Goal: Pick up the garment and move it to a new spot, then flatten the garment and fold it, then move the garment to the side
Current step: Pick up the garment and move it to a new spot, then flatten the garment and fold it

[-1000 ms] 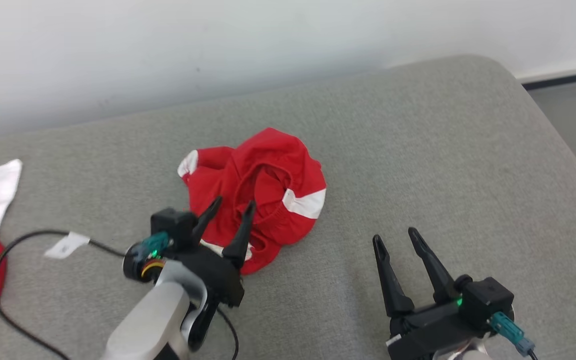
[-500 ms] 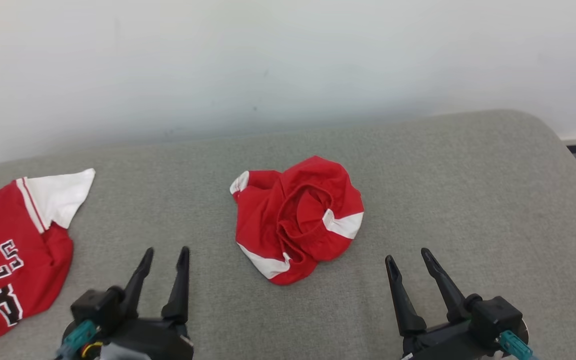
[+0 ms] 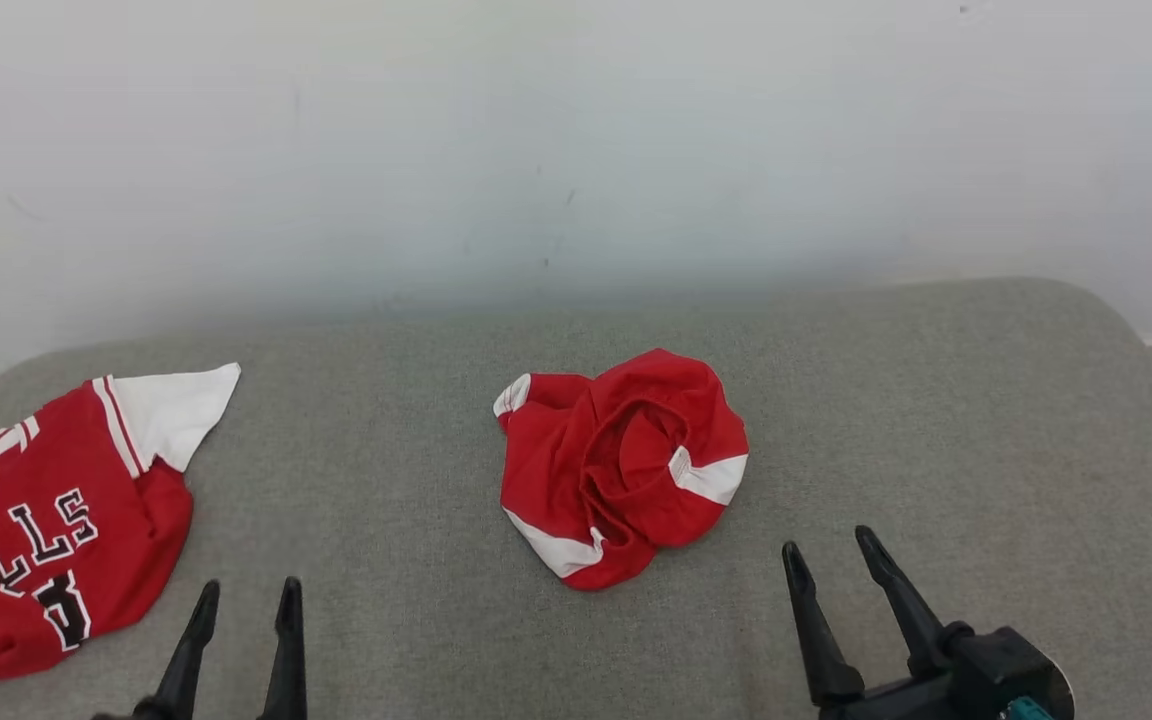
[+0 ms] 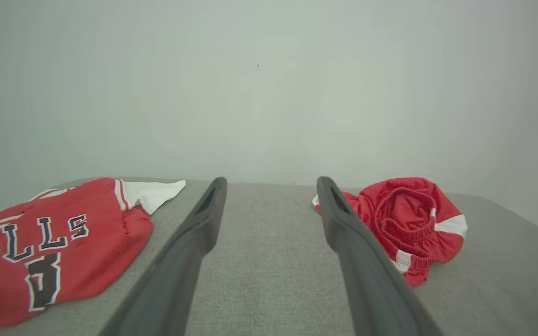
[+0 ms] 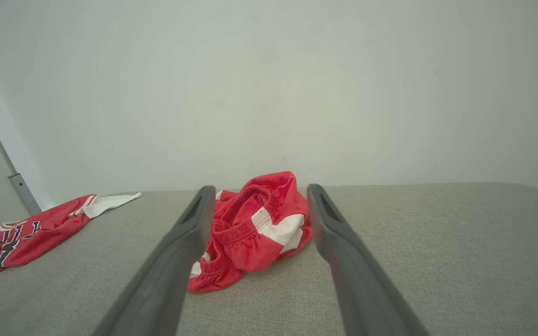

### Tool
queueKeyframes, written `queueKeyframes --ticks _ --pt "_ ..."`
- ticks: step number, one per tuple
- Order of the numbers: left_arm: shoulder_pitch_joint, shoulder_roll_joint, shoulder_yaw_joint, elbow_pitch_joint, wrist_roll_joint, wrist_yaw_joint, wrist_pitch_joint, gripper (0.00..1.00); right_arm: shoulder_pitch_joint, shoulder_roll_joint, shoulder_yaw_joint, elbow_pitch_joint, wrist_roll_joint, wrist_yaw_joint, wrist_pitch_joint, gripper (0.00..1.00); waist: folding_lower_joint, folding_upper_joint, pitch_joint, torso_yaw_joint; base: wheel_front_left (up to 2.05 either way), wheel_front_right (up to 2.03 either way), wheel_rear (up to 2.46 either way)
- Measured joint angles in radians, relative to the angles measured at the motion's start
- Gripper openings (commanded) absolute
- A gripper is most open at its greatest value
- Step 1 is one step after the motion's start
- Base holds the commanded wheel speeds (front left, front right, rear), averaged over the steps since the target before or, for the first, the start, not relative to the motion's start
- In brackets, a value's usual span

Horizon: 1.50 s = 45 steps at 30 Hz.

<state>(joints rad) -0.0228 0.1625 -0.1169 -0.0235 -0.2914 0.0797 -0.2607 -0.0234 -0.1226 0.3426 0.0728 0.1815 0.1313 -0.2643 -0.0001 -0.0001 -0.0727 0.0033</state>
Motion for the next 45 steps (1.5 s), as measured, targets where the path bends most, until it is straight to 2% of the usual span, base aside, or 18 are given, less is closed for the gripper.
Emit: queueKeyframes --ticks 8,15,20,45 --pt "0.148 -0.042 0.043 -0.058 0.164 -0.001 0.000 1.00 0.057 0.001 -0.018 -0.012 -0.018 0.000 0.000 1.00 -0.0001 0.0000 -0.036 -0.013 0.00 0.00 0.00" --pt "0.207 -0.083 0.092 -0.077 0.182 0.005 0.000 1.00 0.079 -0.001 -0.016 -0.008 -0.022 0.000 0.000 1.00 0.0000 0.0000 -0.052 -0.025 0.00 0.00 0.00" --pt "0.216 -0.099 0.119 -0.083 0.188 -0.008 0.000 1.00 0.091 -0.001 0.000 0.000 -0.022 0.000 0.000 1.00 0.0000 0.0000 -0.062 -0.033 0.00 0.00 0.00" --pt "0.207 -0.111 0.128 -0.073 0.217 -0.031 0.000 1.00 0.089 0.003 0.013 0.017 -0.014 0.000 0.000 1.00 0.0002 0.0001 -0.068 -0.035 0.00 0.00 0.00"
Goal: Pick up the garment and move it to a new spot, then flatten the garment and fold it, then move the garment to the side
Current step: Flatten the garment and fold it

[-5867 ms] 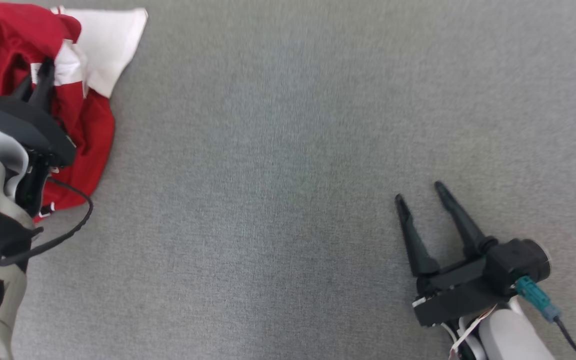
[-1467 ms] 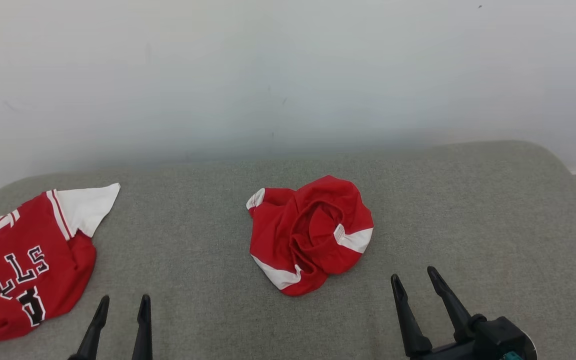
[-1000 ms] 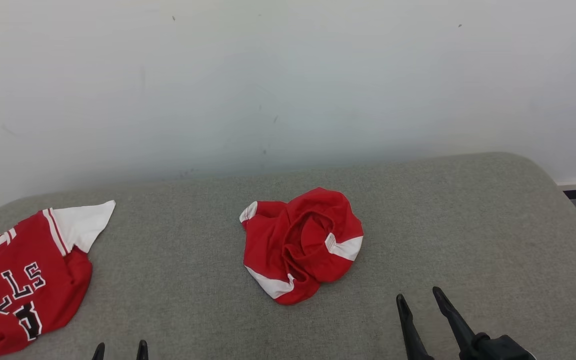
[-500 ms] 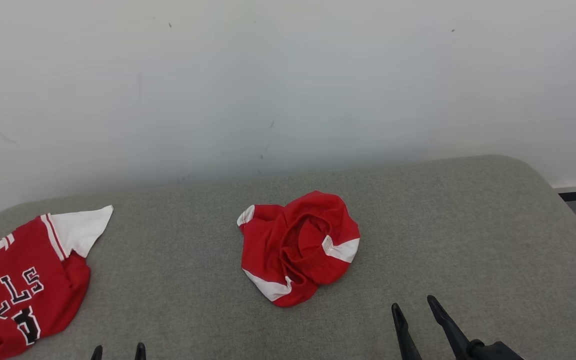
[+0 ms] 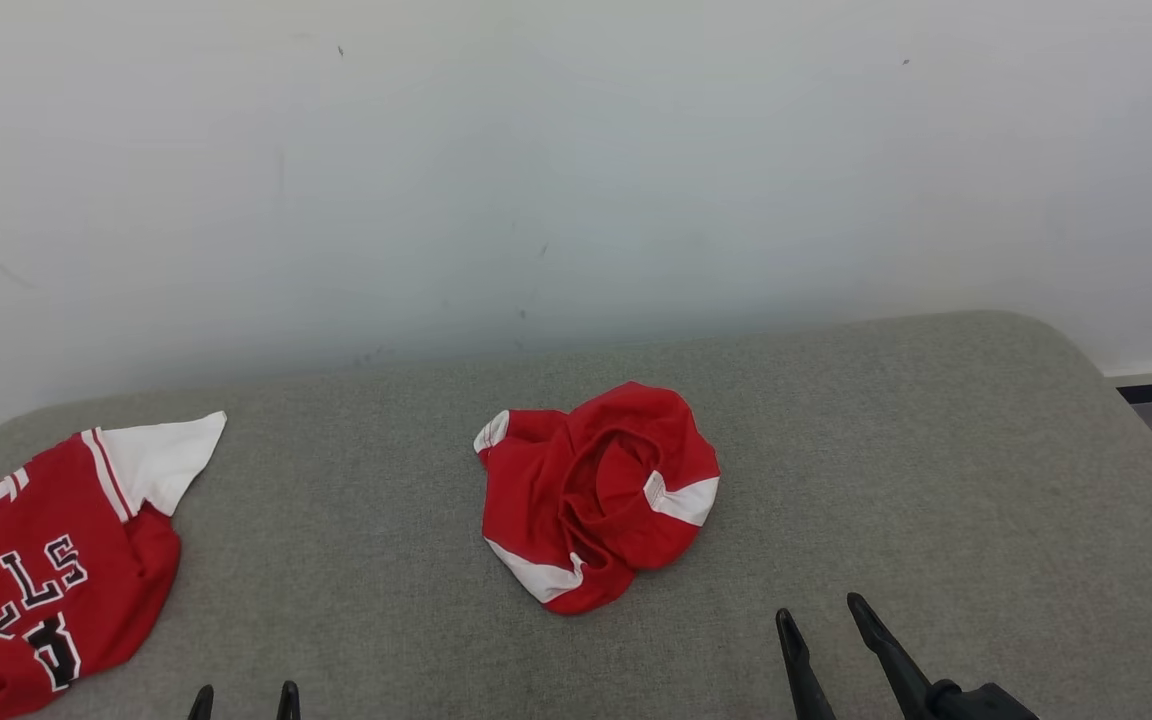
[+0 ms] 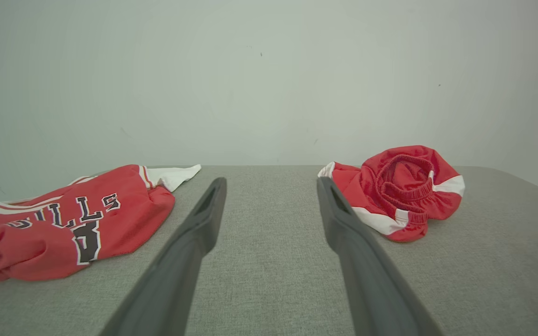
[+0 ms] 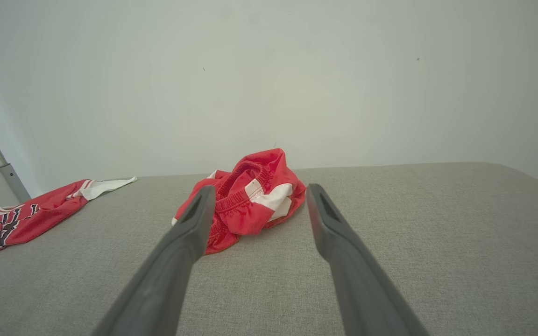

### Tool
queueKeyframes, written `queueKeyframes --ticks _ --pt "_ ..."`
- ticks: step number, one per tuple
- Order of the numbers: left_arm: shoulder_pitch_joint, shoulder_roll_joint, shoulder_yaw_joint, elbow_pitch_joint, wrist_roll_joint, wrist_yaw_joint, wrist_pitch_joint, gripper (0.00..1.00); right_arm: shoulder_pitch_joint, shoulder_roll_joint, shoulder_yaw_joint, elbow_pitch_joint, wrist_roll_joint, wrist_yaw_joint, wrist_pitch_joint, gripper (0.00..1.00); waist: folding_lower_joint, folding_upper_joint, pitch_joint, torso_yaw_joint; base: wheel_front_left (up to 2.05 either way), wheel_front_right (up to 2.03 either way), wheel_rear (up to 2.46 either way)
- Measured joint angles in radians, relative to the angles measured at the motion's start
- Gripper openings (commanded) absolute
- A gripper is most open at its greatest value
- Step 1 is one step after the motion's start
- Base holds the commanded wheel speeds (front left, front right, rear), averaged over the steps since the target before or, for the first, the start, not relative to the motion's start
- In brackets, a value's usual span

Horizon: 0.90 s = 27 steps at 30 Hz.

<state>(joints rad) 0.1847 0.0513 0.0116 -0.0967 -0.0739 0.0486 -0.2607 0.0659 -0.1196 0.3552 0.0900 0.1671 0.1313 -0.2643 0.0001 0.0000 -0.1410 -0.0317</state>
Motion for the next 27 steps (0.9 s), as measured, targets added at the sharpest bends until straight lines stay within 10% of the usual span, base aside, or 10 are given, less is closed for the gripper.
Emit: queueKeyframes --ticks 27 --pt "-0.198 -0.001 -0.128 0.098 -0.142 -0.040 0.000 1.00 -0.043 -0.022 0.016 -0.002 0.002 0.000 0.000 1.00 0.0000 0.0001 0.063 -0.151 0.00 0.00 0.00"
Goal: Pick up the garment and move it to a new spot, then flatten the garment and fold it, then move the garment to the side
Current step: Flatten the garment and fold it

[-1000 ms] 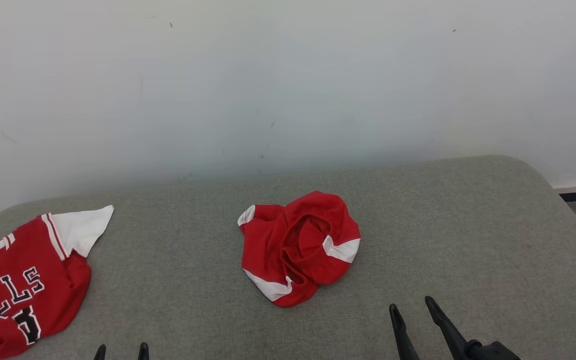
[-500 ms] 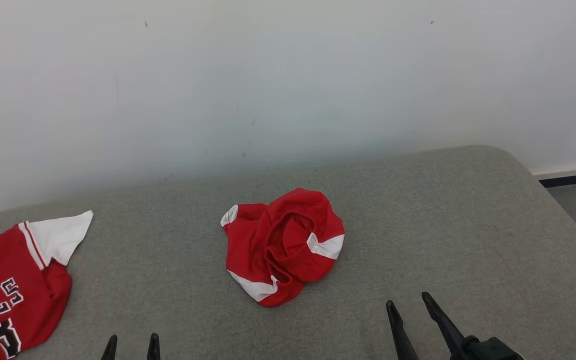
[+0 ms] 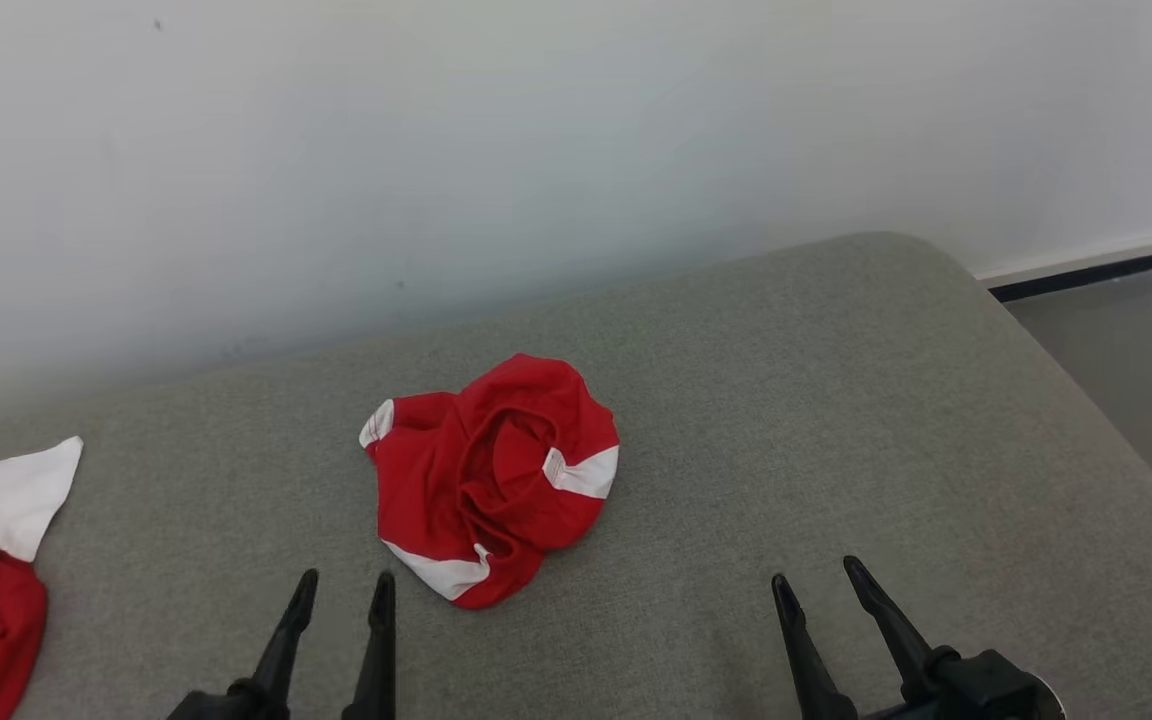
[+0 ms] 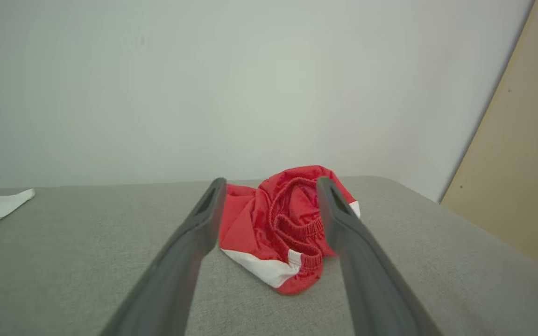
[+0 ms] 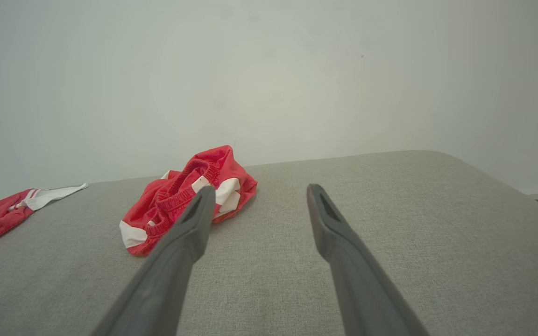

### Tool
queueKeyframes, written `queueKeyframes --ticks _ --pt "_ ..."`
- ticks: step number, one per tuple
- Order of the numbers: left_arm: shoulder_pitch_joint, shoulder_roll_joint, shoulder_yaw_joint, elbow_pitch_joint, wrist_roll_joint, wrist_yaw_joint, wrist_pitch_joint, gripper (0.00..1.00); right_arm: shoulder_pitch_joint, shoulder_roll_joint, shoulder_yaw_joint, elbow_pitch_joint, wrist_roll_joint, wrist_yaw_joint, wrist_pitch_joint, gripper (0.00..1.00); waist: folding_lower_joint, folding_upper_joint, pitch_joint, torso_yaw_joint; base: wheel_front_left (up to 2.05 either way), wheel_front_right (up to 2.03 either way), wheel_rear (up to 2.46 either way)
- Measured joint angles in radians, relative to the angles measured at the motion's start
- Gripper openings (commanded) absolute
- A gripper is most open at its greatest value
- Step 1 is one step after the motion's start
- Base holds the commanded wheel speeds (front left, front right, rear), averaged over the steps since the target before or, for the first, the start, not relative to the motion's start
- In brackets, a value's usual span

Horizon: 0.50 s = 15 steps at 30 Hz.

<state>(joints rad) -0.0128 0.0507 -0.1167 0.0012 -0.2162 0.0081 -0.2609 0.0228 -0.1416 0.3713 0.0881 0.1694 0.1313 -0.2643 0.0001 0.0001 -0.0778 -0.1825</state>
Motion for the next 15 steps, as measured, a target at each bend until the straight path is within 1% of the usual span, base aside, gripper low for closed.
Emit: queueKeyframes --ticks 4,8,10,15 --pt "-0.076 -0.001 -0.053 0.061 0.004 -0.035 0.000 1.00 -0.018 -0.001 -0.003 -0.008 0.000 0.000 0.000 1.00 0.0000 0.0000 0.028 -0.025 0.00 0.00 0.00" --pt "-0.174 0.000 -0.092 0.163 0.020 -0.067 0.000 1.00 -0.029 -0.004 0.002 -0.010 -0.001 0.000 0.000 1.00 0.0000 0.0000 0.062 -0.045 0.00 0.00 0.00" --pt "-0.259 -0.001 -0.115 0.220 0.016 -0.077 0.000 1.00 -0.037 -0.007 0.000 -0.012 -0.002 0.000 0.000 1.00 0.0001 0.0000 0.088 -0.057 0.00 0.00 0.00" --pt "-0.377 -0.001 -0.181 0.348 0.005 -0.088 0.004 1.00 -0.052 -0.009 0.003 -0.015 -0.002 0.000 0.000 1.00 0.0001 0.0001 0.130 -0.072 0.00 0.00 0.00"
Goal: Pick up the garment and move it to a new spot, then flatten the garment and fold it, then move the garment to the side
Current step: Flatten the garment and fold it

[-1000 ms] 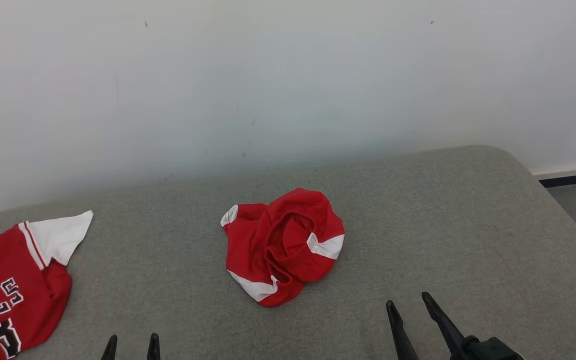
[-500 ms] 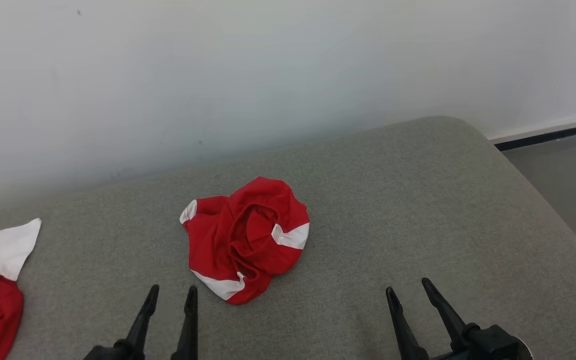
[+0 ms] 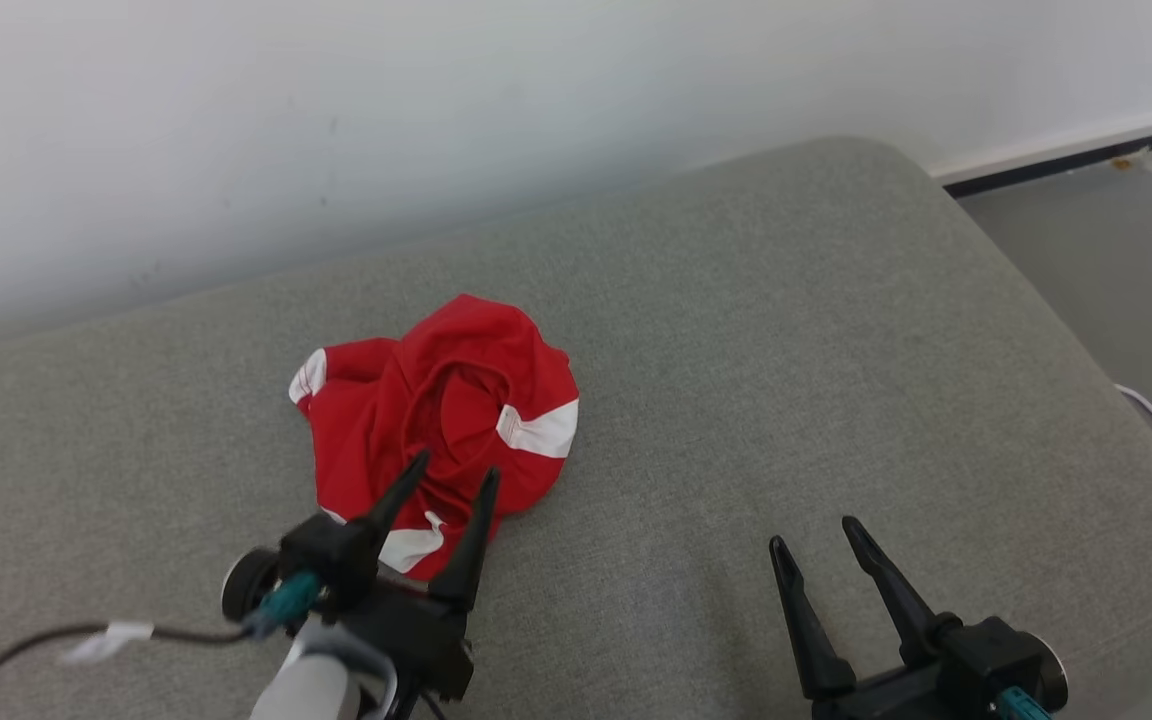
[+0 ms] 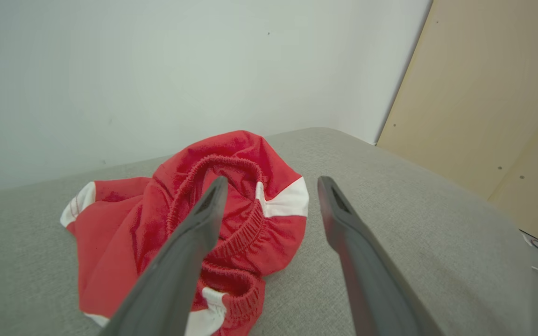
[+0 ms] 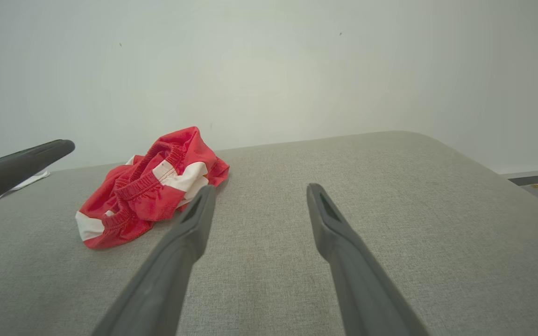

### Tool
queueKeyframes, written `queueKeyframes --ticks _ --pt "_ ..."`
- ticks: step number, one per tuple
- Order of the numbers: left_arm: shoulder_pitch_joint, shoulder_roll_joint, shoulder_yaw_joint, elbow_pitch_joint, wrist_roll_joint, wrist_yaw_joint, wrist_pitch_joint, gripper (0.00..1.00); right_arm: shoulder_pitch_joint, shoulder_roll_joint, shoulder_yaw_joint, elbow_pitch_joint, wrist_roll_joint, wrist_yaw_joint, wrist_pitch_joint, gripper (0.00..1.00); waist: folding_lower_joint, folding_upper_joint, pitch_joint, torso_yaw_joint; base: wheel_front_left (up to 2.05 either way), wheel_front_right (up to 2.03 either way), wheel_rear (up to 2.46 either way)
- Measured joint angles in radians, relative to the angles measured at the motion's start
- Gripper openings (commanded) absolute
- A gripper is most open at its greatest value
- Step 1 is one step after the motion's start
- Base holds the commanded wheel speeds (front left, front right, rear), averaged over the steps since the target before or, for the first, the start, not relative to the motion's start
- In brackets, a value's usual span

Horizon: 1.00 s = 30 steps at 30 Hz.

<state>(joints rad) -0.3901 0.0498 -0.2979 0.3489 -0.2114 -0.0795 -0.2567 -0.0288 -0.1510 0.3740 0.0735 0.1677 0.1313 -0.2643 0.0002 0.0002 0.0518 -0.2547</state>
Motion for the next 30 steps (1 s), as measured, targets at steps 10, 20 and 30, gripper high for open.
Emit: queueKeyframes --ticks 10,20,30 --pt "-0.315 0.000 -0.152 0.190 -0.016 0.030 0.158 1.00 -0.065 0.021 -0.005 -0.011 -0.007 0.000 0.000 1.00 0.0000 0.0000 0.115 -0.009 0.00 0.00 0.00" --pt "-0.444 0.000 -0.257 0.295 -0.019 0.074 0.329 1.00 -0.102 0.038 -0.010 -0.011 -0.010 0.000 0.000 1.00 0.0000 0.0000 0.194 -0.002 0.00 0.00 0.00" --pt "-0.452 0.000 -0.291 0.256 -0.063 0.079 0.375 0.00 -0.105 0.047 -0.015 -0.008 -0.010 0.000 0.000 1.00 -0.0002 0.0000 0.201 0.009 0.00 0.00 0.00"
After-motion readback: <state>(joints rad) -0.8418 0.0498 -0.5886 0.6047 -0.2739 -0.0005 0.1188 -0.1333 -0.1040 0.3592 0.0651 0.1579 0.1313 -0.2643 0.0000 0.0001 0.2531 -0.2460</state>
